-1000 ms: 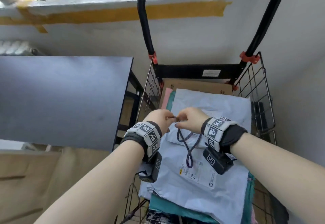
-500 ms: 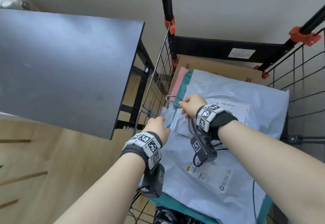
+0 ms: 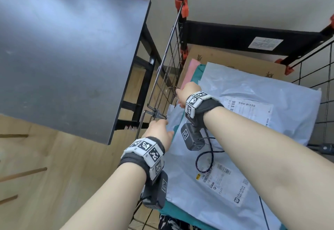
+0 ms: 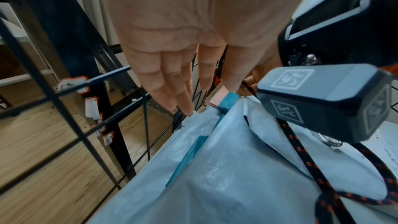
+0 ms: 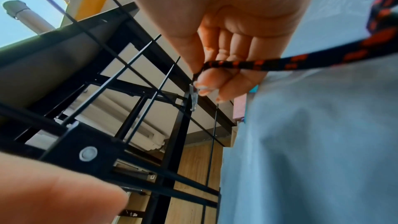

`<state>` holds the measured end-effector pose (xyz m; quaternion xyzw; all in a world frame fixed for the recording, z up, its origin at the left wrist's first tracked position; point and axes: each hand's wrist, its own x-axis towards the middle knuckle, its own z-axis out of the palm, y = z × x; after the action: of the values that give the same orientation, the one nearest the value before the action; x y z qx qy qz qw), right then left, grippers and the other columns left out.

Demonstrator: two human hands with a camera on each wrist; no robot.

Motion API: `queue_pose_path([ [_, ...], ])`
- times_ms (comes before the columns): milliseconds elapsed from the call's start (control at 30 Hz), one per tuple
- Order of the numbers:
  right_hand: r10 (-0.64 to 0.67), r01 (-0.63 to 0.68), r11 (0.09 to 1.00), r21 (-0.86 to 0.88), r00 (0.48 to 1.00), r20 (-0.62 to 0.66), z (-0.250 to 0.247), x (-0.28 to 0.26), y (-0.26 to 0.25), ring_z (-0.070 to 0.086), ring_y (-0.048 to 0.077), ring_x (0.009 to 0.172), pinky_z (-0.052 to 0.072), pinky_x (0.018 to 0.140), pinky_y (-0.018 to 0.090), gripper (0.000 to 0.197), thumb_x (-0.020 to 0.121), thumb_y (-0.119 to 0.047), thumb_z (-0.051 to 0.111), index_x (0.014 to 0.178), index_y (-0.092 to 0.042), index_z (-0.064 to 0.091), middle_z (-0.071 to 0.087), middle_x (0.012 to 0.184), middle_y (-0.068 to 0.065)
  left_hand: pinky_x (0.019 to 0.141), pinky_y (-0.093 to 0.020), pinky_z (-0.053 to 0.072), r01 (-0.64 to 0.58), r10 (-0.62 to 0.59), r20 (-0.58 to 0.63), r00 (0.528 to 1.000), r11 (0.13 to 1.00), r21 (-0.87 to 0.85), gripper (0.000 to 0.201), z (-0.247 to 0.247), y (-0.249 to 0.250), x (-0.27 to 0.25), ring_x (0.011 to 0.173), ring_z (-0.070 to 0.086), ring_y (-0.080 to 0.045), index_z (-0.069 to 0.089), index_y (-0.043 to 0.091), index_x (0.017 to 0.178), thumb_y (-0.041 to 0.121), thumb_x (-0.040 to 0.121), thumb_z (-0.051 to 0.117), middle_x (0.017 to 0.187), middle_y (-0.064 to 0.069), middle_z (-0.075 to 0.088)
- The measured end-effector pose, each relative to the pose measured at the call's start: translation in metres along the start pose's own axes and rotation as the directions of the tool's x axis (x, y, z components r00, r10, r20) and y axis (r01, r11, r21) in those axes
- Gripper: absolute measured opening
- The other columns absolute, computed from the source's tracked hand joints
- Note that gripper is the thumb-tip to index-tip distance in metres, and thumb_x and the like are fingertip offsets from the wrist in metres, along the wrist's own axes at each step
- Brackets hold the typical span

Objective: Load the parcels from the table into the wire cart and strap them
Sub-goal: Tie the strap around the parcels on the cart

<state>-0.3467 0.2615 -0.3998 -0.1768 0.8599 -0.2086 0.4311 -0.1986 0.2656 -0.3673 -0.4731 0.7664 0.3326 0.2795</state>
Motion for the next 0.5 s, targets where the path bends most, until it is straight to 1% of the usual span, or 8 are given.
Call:
queue_pose_path([
  [67, -0.03, 0.036, 0.991, -0.132, 0.999, 0.045, -0.001, 0.0, -0.002, 0.066, 0.031, 0.094, 0.055, 0.077, 0.033, 0.027, 0.097, -0.027, 0.047, 0.085, -0.004, 0.057, 0.069, 0.097, 0.014, 0.096, -0.033, 0.044, 0.004, -0.004, 0.004, 1.0, 1.0, -0.003, 0.048, 0.0, 0.002, 0.0, 0.116, 0.056, -0.024, 0.038, 0.02, 0.142, 0.031, 0.096, 0.046, 0.146, -0.009, 0.036],
  [133, -0.061, 0.095, 0.948, -0.303, 0.991, 0.117, -0.001, -0.001, -0.002, 0.061, 0.028, 0.089, 0.047, 0.061, 0.027, 0.031, 0.097, -0.028, 0.046, 0.075, -0.008, 0.052, 0.067, 0.09, 0.01, 0.096, -0.033, 0.044, 0.008, -0.007, 0.007, 1.0, 1.0, -0.002, 0.048, 0.0, 0.003, 0.0, 0.116, 0.055, -0.024, 0.038, 0.02, 0.142, 0.032, 0.096, 0.046, 0.145, -0.008, 0.036],
  [200, -0.071, 0.135, 0.907, -0.4, 0.983, 0.171, -0.003, -0.003, -0.001, 0.059, 0.025, 0.087, 0.043, 0.058, 0.027, 0.033, 0.097, -0.03, 0.047, 0.074, -0.008, 0.053, 0.068, 0.099, 0.01, 0.096, -0.033, 0.044, 0.01, -0.01, 0.01, 1.0, 1.0, 0.001, 0.048, 0.0, 0.004, -0.002, 0.116, 0.055, -0.023, 0.038, 0.02, 0.142, 0.031, 0.096, 0.046, 0.145, -0.008, 0.037],
  [233, -0.079, 0.148, 0.894, -0.422, 0.981, 0.178, -0.006, -0.005, 0.0, 0.057, 0.024, 0.084, 0.042, 0.057, 0.027, 0.033, 0.097, -0.031, 0.047, 0.076, -0.007, 0.055, 0.067, 0.097, 0.01, 0.097, -0.034, 0.044, 0.008, -0.009, 0.011, 1.0, 1.0, 0.007, 0.047, -0.001, 0.005, -0.003, 0.117, 0.054, -0.023, 0.038, 0.019, 0.142, 0.031, 0.096, 0.046, 0.145, -0.008, 0.037],
  [300, -0.093, 0.153, 0.881, -0.447, 0.984, 0.155, -0.017, -0.01, 0.007, 0.051, 0.021, 0.069, 0.034, 0.049, 0.024, 0.039, 0.096, -0.032, 0.05, 0.066, -0.008, 0.046, 0.055, 0.072, 0.006, 0.1, -0.035, 0.044, -0.001, 0.001, 0.015, 1.0, 1.0, 0.024, 0.048, -0.002, 0.008, -0.005, 0.12, 0.053, -0.024, 0.038, 0.018, 0.142, 0.031, 0.096, 0.046, 0.145, -0.009, 0.038],
  [367, -0.088, 0.14, 0.884, -0.447, 0.987, 0.135, -0.031, -0.015, 0.019, 0.039, 0.016, 0.052, 0.027, 0.044, 0.023, 0.046, 0.094, -0.033, 0.054, 0.057, -0.011, 0.039, 0.04, 0.059, 0.003, 0.101, -0.035, 0.044, -0.013, 0.012, 0.014, 1.0, 0.999, 0.035, 0.047, -0.003, 0.013, -0.007, 0.121, 0.052, -0.024, 0.039, 0.017, 0.141, 0.031, 0.096, 0.046, 0.144, -0.009, 0.04],
  [433, -0.069, 0.113, 0.906, -0.409, 0.99, 0.121, -0.046, -0.02, 0.033, 0.039, 0.014, 0.05, 0.029, 0.045, 0.023, 0.04, 0.092, -0.036, 0.057, 0.065, -0.006, 0.057, 0.046, 0.059, 0.004, 0.098, -0.034, 0.045, -0.029, 0.028, 0.009, 1.0, 0.998, 0.053, 0.047, -0.004, 0.021, -0.01, 0.118, 0.054, -0.025, 0.04, 0.017, 0.14, 0.032, 0.096, 0.046, 0.143, -0.009, 0.041],
  [500, -0.05, 0.089, 0.926, -0.367, 0.992, 0.115, -0.062, -0.028, 0.049, 0.049, 0.016, 0.058, 0.035, 0.051, 0.022, 0.038, 0.09, -0.037, 0.058, 0.091, -0.001, 0.072, 0.063, 0.07, 0.007, 0.097, -0.035, 0.044, -0.049, 0.049, 0.008, 0.999, 0.996, 0.08, 0.047, -0.006, 0.031, -0.014, 0.118, 0.053, -0.026, 0.039, 0.016, 0.141, 0.032, 0.097, 0.045, 0.143, -0.011, 0.04],
])
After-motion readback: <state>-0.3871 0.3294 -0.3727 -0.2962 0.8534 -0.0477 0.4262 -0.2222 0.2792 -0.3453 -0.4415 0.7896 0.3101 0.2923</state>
